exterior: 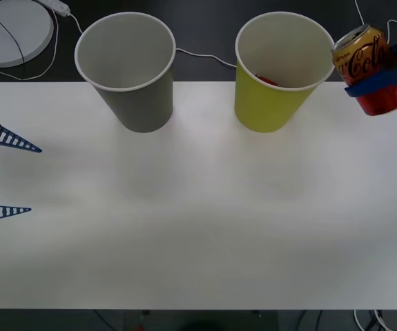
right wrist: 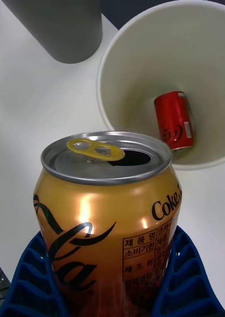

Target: Put the can into the green bin and the plastic bottle into the gray bin

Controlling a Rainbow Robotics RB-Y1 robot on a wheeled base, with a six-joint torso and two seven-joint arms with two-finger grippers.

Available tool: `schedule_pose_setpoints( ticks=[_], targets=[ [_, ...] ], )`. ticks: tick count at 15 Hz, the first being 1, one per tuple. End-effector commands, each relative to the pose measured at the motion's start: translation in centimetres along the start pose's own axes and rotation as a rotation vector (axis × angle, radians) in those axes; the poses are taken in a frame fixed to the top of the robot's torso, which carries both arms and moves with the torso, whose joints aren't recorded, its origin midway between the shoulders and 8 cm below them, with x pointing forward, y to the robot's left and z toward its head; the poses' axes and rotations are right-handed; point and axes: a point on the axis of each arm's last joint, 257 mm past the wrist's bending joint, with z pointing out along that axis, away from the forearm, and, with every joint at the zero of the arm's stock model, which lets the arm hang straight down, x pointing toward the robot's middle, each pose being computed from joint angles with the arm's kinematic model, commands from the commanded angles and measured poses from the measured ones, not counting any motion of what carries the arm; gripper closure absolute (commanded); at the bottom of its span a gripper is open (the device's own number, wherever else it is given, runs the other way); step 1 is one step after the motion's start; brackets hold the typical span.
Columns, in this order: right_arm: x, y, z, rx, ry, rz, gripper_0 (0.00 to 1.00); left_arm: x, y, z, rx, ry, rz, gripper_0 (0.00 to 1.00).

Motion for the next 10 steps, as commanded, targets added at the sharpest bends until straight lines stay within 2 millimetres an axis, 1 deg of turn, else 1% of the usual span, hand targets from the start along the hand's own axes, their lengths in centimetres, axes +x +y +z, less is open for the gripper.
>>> schedule_pose_setpoints(
  ticks=[1,3,4,6,10],
  targets=[
    [-2.3,-1.8,1.0,-0.004,0.019,0.025,1.00,0.0,0.0,0.0,0.000,0.000,0.000,0.00],
    [-3.6,-2.6,1.7,-0.001,0.024,0.036,1.00,0.0,0.0,0.0,0.000,0.000,0.000,0.00],
    [-4.5,-3.5,2.1,0.025,0.032,0.026,1.00,0.0,0.0,0.0,0.000,0.000,0.000,0.00],
    [-5.6,-4.6,2.9,0.056,0.042,0.029,1.00,0.0,0.0,0.0,0.000,0.000,0.000,0.00],
    [-7.6,-6.5,5.2,0.096,0.043,0.026,1.00,0.0,0.0,0.0,0.000,0.000,0.000,0.00]
  ],
)
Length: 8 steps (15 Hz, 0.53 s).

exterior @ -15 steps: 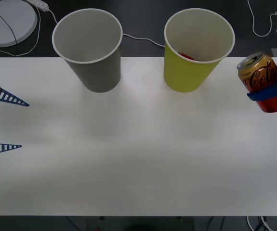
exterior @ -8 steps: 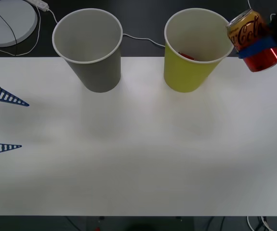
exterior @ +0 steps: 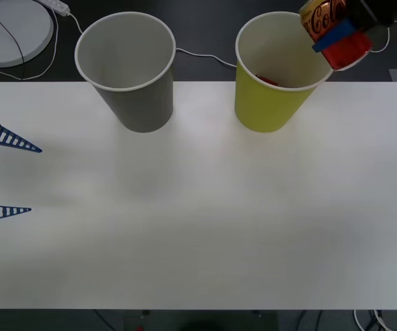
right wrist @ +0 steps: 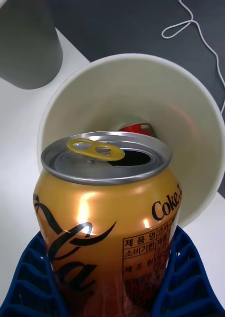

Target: Put the can into the green bin and the plastic bottle into the gray bin

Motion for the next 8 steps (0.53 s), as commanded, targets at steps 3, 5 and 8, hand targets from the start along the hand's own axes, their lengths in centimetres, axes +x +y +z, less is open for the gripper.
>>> schedule_pose_setpoints(
  ticks=[3,5,8],
  targets=[
    [-1.8,-1.0,3.1,0.033,0.021,-0.010,1.00,0.0,0.0,0.0,0.000,0.000,0.000,0.00],
    [-2.5,-0.9,4.3,0.033,0.033,-0.012,1.00,0.0,0.0,0.0,0.000,0.000,0.000,0.00],
    [-3.4,-0.7,5.4,0.054,0.048,-0.032,1.00,0.0,0.0,0.0,0.000,0.000,0.000,0.00]
  ],
)
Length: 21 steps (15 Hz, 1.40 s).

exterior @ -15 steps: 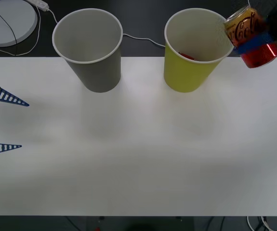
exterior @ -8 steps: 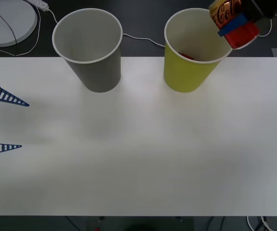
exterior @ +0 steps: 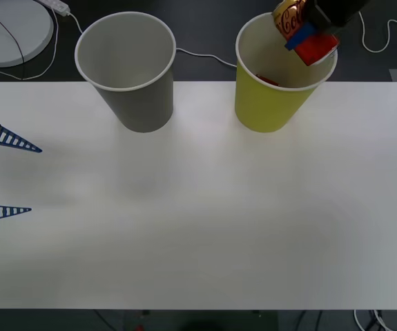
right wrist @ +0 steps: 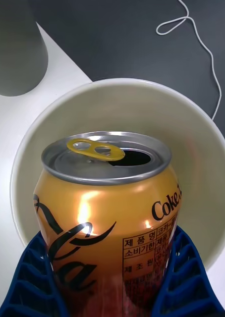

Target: Put the can into the green bin and the plastic bottle into the gray bin

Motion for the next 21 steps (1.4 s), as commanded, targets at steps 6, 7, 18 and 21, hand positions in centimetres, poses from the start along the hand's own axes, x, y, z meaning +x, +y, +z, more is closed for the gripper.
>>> schedule_pose_setpoints(
  ticks=[6,7,18,21],
  targets=[
    [-1.0,0.2,0.3,0.029,0.017,-0.087,0.03,0.0,0.0,0.0,0.000,0.000,0.000,0.00],
    [-1.1,0.3,0.3,0.026,0.016,-0.090,0.00,0.0,0.0,0.0,0.000,0.000,0.000,0.00],
    [0.8,0.7,-4.6,-0.151,-0.126,-0.144,0.00,0.0,0.0,0.0,0.000,0.000,0.000,0.00],
    [2.9,1.1,-6.2,-0.170,-0.176,-0.234,0.00,0.0,0.0,0.0,0.000,0.000,0.000,0.00]
  ],
)
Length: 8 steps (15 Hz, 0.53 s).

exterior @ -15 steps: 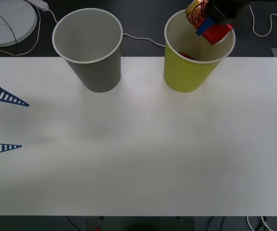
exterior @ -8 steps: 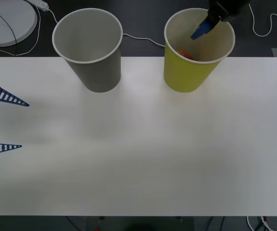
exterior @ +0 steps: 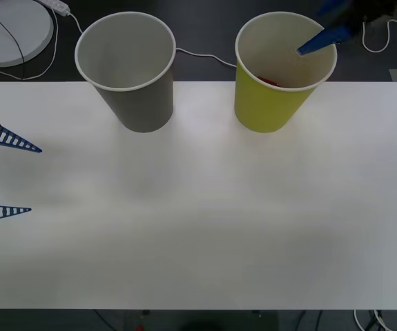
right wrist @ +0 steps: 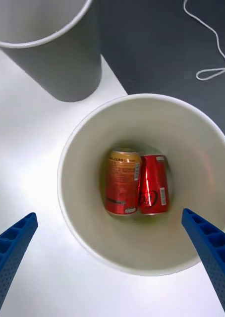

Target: Put the can into the green bin and the plastic bottle into the gray bin

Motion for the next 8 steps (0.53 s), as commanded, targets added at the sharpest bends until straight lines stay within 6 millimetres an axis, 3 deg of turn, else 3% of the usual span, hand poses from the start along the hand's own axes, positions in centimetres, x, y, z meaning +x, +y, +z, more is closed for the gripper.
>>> schedule_pose_setpoints(
  ticks=[1,8],
  targets=[
    [1.3,1.2,-1.5,0.005,-0.035,-0.076,0.00,0.0,0.0,0.0,0.000,0.000,0.000,0.00],
    [6.0,7.9,-2.4,-0.062,-0.122,-0.233,0.00,0.0,0.0,0.0,0.000,0.000,0.000,0.00]
  ],
)
